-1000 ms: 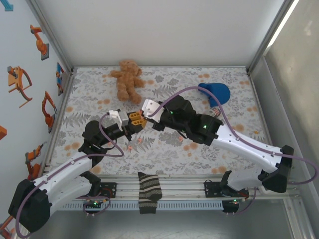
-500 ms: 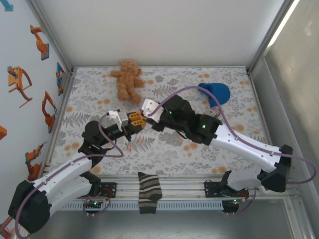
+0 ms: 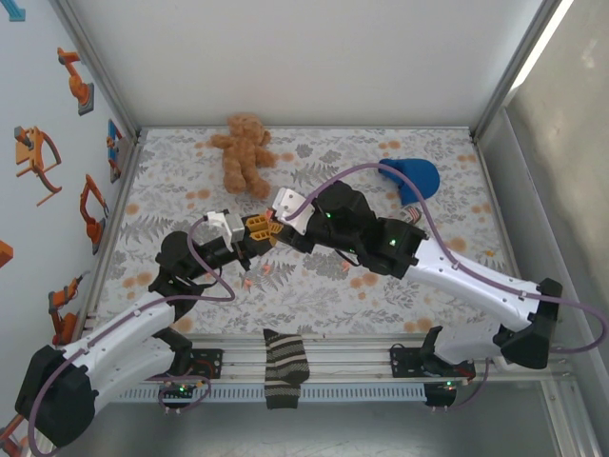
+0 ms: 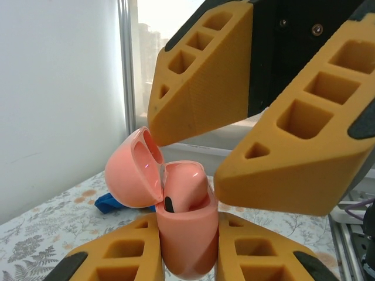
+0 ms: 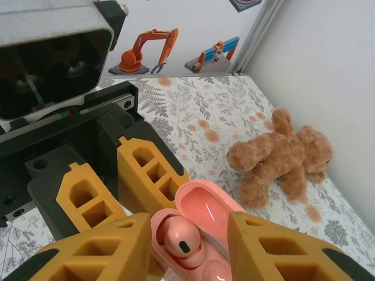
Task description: Insert the wireless bluetooth earbuds into the charging case
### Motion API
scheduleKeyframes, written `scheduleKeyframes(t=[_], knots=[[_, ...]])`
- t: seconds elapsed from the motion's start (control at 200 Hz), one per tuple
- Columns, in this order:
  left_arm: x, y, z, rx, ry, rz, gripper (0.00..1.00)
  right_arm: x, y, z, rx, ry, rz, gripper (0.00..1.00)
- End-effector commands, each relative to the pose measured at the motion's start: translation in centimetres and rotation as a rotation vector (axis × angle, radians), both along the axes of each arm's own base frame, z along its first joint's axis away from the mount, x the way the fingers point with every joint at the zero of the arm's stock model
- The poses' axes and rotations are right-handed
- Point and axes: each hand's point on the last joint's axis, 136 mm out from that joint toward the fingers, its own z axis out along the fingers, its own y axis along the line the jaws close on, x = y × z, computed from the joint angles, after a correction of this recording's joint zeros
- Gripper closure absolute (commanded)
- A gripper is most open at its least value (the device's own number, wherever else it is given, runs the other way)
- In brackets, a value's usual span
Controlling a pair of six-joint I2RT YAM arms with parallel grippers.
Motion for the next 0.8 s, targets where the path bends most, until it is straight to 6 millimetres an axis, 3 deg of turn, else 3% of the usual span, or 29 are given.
scheduleKeyframes(t=[0.0, 0.2, 0.431, 0.636, 0.796], knots=[[-0.6, 0.2, 1.7, -0.036, -0.062, -0.006, 1.0, -0.2, -1.5, 5.2, 0.127, -0.018, -0.055, 0.58], [-0.4, 0.3, 1.3, -0.025, -0.057, 0.014, 1.0, 0.9, -3.9, 6.3, 0.159, -0.017, -0.184, 0.5], [-0.6, 0.7, 0.4, 0.0, -0.047, 0.028, 1.0, 3.8, -8.6, 4.3, 0.119, 0.067, -0.434, 0.45], [-0.9, 1.6, 0.2, 0.012, -0.061, 0.068, 1.0, 6.3, -13.9, 0.0, 0.111, 0.268, -0.639, 0.42], [-1.5, 2.3, 0.5, 0.014, -0.077, 0.089, 1.0, 7.1, -17.9, -6.2, 0.032, 0.493, -0.786, 0.41]])
